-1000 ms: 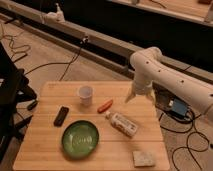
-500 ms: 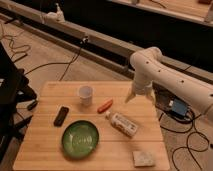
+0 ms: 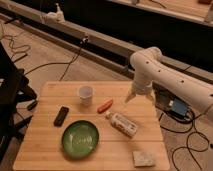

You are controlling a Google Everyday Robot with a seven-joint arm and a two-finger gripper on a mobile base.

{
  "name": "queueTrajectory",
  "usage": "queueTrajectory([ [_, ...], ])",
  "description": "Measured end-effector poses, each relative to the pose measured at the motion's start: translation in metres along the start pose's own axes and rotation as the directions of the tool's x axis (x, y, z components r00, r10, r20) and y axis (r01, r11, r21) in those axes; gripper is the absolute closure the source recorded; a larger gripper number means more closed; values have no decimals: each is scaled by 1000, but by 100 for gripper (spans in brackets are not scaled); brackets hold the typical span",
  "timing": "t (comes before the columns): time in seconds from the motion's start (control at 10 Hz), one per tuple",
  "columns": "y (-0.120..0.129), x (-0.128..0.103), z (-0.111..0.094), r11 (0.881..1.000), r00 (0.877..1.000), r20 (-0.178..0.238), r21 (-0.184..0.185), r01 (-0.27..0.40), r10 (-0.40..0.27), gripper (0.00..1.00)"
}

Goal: Stand the bottle upright

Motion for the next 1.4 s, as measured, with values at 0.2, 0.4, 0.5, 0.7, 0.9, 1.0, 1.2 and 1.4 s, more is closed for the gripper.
queueTrajectory([
  [0.2,0,0,0,1000,1000,0,0,0,0,20],
  [0.4,-1,1,-1,1000,1000,-1,2,8,-8,20],
  [0.5,-4,4,-4,999,1000,-2,15,31,-31,20],
  [0.7,-21,9,-6,991,996,-3,95,93,-93,20],
  [0.9,-50,13,-7,961,982,-54,204,186,-179,20],
  [1.0,-57,14,-7,950,975,-80,223,218,-205,20],
  [1.2,-71,15,-3,932,955,-152,225,286,-256,20],
  [1.4,-77,16,9,932,930,-228,154,329,-290,20],
])
